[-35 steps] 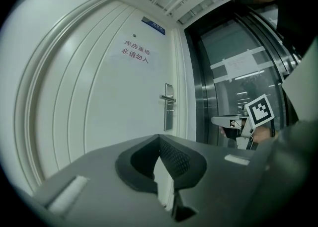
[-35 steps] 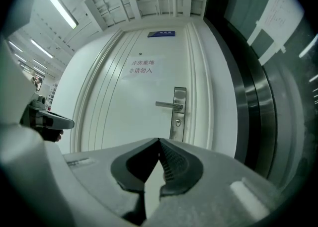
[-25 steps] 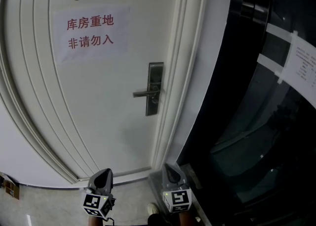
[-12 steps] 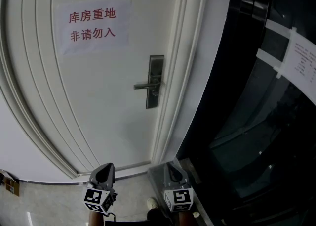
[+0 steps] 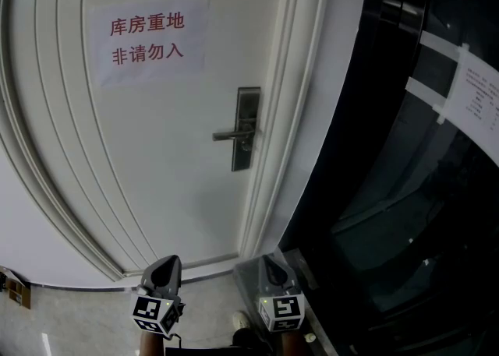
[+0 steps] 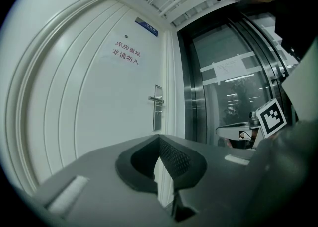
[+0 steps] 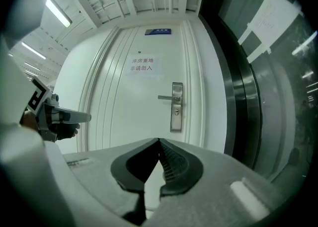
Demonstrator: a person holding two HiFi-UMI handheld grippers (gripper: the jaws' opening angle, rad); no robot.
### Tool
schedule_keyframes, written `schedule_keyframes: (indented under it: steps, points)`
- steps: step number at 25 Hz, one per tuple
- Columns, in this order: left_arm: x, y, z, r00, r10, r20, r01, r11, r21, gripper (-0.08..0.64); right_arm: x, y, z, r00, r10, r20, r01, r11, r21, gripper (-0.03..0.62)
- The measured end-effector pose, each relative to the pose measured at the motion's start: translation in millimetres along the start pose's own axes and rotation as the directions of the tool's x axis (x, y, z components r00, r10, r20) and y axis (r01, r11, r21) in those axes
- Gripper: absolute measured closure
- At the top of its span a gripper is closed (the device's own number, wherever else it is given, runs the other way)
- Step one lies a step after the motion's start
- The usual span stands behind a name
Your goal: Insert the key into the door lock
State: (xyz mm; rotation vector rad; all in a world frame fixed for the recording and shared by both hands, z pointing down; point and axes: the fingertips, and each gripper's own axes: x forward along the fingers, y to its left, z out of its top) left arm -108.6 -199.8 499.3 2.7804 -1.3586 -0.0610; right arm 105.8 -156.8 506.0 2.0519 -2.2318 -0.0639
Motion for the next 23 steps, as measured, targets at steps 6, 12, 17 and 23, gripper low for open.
schedule_keyframes:
  steps: [6,12,17,23]
  points:
    - [0.1,0.4,-2.7,1.0,0.001,-0.006,-0.001,1.0,-0.001,0.557,1.2,3.5,0.5,1.0,0.018,0.002,-0.018,1.0,0.014,0.591]
    - [0.6,-1.7,-2.0,1.0,-0.004,-0.007,0.004,1.0,0.001,0.557,0.6,3.1,0.3,1.0,0.016,0.003,-0.016,1.0,0.017,0.591]
    - [2.0,-2.1,-2.6,1.0,-0.008,-0.011,0.008,1.0,0.001,0.557,1.0,3.6,0.6,1.0,0.018,0.003,-0.018,1.0,0.015,0.591]
    - [5.0,-3.8,-4.0,1.0,-0.014,-0.015,0.014,1.0,0.005,0.557,4.0,4.2,0.7,0.999,0.032,0.009,-0.032,0.999,0.018,0.591]
